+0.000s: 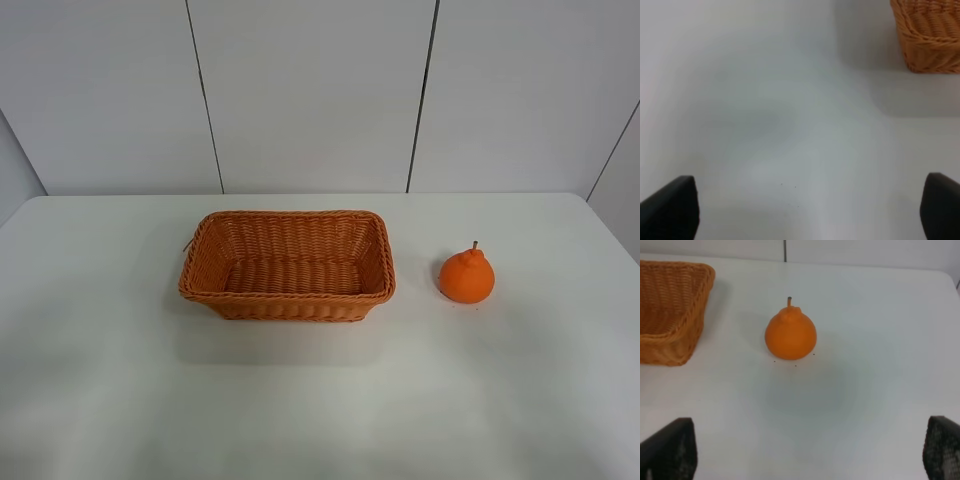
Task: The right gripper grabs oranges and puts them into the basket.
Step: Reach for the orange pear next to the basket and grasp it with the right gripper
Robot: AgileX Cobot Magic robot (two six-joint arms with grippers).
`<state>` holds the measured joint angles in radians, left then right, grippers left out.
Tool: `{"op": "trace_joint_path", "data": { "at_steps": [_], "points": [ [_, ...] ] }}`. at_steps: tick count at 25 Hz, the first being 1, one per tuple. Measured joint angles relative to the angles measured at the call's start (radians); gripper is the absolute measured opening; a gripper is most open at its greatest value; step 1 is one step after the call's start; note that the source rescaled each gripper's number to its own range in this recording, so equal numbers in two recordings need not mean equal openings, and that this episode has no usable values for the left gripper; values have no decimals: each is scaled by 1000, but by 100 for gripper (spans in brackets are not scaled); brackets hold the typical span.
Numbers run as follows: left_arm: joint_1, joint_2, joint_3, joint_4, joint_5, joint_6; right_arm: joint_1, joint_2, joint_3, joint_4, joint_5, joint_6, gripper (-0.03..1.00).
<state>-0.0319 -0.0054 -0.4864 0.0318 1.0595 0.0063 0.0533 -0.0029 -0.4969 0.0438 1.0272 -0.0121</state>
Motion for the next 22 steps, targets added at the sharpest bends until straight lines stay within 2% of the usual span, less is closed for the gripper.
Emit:
{"op": "trace_joint_path", "data": {
  "at_steps": [9, 12, 17, 22],
  "points": [
    [0, 0, 0, 0, 0, 0, 0, 0, 0, 19, 0, 2, 100],
    [0, 0, 0, 0, 0, 0, 0, 27, -12, 24, -8, 34, 100],
    [0, 0, 0, 0, 0, 0, 0, 298, -132, 27, -28, 53, 100],
    [0, 0, 0, 0, 0, 0, 0, 695, -316, 27, -38, 12, 100]
  ]
}}
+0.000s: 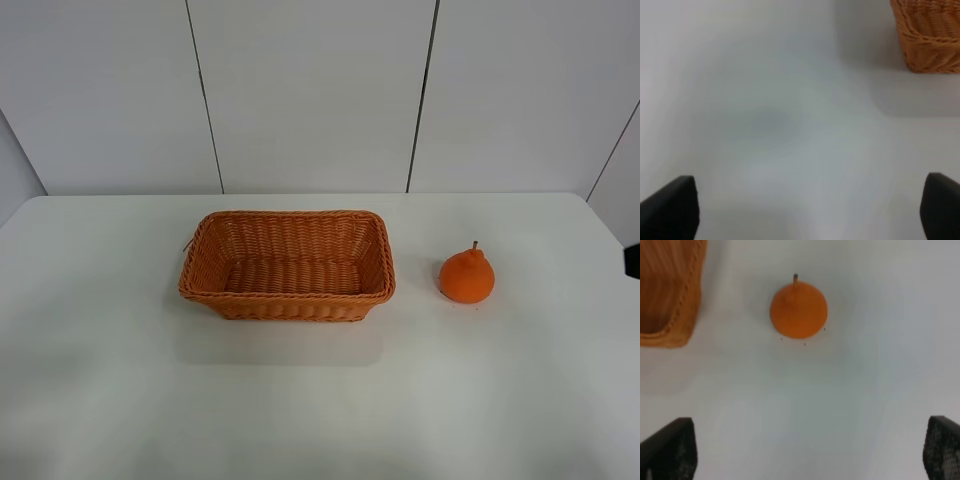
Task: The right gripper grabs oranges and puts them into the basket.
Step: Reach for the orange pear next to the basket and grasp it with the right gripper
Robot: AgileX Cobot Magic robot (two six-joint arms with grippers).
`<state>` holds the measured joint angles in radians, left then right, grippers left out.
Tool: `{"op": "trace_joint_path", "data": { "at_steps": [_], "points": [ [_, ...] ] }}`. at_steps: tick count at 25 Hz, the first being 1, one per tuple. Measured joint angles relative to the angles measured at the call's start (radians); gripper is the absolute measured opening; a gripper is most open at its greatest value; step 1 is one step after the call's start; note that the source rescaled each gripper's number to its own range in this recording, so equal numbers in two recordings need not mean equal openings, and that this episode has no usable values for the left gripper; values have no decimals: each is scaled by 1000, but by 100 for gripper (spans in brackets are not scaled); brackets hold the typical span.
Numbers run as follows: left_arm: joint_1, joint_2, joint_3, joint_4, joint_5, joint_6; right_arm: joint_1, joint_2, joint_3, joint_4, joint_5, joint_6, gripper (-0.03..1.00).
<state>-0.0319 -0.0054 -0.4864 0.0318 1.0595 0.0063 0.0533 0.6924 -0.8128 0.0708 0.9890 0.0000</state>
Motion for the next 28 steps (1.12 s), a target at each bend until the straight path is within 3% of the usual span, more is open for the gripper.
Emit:
{"op": "trace_joint_path", "data": {
  "at_steps": [9, 15, 21, 28],
  "points": [
    [0, 0, 0, 0, 0, 0, 0, 690, -345, 0, -1, -53, 100],
    [0, 0, 0, 0, 0, 0, 7, 1043, -587, 0, 65, -64, 100],
    [0, 0, 0, 0, 0, 0, 65, 1221, -719, 3, 97, -75, 100],
    [0, 0, 0, 0, 0, 0, 55, 1316, -730, 2, 57, -76, 100]
  ]
}}
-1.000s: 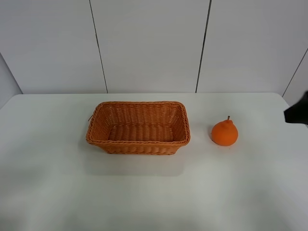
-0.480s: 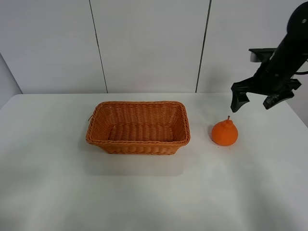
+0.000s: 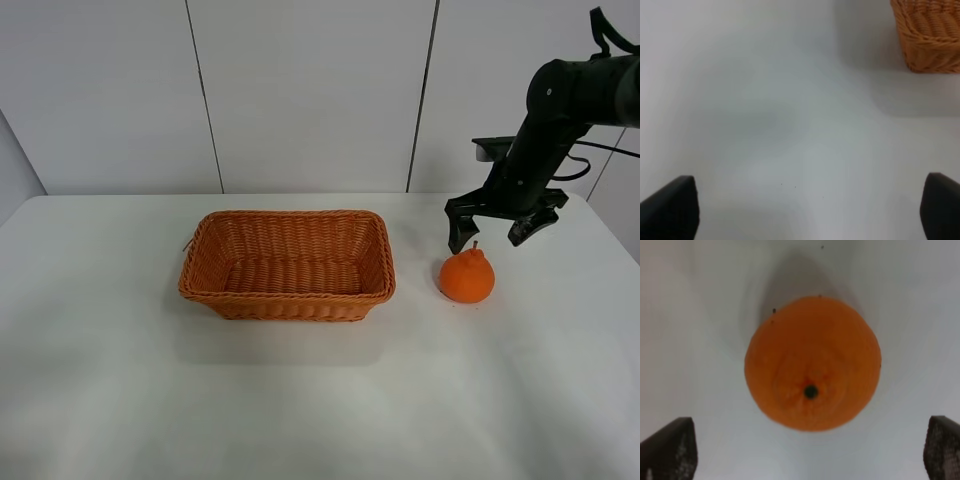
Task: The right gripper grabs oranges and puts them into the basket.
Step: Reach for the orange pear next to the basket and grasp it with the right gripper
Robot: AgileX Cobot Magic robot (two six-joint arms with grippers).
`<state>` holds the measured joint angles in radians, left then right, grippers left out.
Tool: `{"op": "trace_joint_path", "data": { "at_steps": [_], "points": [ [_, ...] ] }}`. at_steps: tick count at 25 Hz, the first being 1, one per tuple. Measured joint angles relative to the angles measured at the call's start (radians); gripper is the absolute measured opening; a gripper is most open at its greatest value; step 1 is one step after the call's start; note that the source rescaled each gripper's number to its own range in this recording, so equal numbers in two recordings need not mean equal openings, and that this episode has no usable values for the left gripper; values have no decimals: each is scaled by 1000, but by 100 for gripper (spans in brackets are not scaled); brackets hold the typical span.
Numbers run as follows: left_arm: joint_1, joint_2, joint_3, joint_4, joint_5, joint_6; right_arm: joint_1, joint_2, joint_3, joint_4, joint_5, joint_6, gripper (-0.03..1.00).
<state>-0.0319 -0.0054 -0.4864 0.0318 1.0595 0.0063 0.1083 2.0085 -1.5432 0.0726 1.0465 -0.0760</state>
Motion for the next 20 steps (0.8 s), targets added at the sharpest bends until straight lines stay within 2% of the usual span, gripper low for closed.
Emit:
{"op": "trace_joint_path", "data": {
  "at_steps": [15, 20],
  "points": [
    [0, 0, 0, 0, 0, 0, -3, 161, -1, 1, -121, 0, 100],
    [0, 0, 0, 0, 0, 0, -3, 194, -1, 3, -124, 0, 100]
  ]
}}
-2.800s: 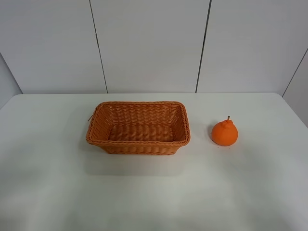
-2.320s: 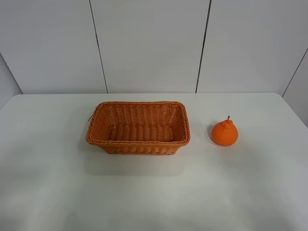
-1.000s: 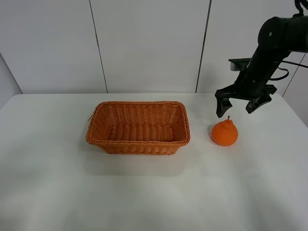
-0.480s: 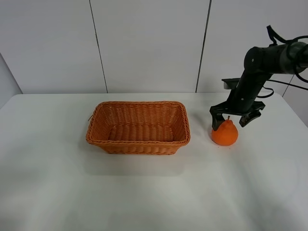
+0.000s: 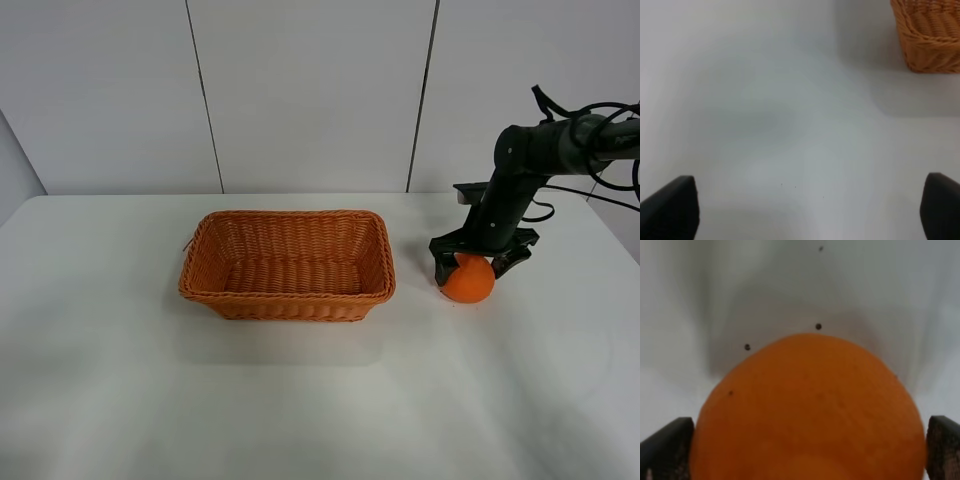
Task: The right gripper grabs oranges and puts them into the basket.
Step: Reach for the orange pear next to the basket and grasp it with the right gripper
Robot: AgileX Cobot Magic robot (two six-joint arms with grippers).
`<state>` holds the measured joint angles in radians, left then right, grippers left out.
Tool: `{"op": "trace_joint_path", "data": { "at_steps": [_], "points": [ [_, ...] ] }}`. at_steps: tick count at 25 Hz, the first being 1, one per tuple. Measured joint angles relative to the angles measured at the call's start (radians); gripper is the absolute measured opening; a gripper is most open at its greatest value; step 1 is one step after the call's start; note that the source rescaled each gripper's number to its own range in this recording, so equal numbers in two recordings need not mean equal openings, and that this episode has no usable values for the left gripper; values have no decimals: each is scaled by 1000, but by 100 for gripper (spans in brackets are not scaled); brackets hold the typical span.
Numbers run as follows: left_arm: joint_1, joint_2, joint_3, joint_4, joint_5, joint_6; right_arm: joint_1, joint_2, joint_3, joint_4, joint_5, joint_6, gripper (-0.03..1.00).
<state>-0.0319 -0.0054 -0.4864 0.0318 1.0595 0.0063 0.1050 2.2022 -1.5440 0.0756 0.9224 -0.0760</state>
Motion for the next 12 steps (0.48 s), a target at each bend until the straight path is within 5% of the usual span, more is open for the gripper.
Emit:
{"op": "trace_joint_path", "data": {
  "at_steps": [6, 8, 11, 12],
  "points": [
    [0, 0, 0, 0, 0, 0, 0, 18, 0, 10, 2, 0, 96],
    [0, 0, 0, 0, 0, 0, 0, 18, 0, 11, 2, 0, 72],
    [0, 0, 0, 0, 0, 0, 0, 17, -5, 9, 7, 0, 14],
    [0, 0, 0, 0, 0, 0, 0, 13, -9, 7, 9, 0, 3]
  ]
}}
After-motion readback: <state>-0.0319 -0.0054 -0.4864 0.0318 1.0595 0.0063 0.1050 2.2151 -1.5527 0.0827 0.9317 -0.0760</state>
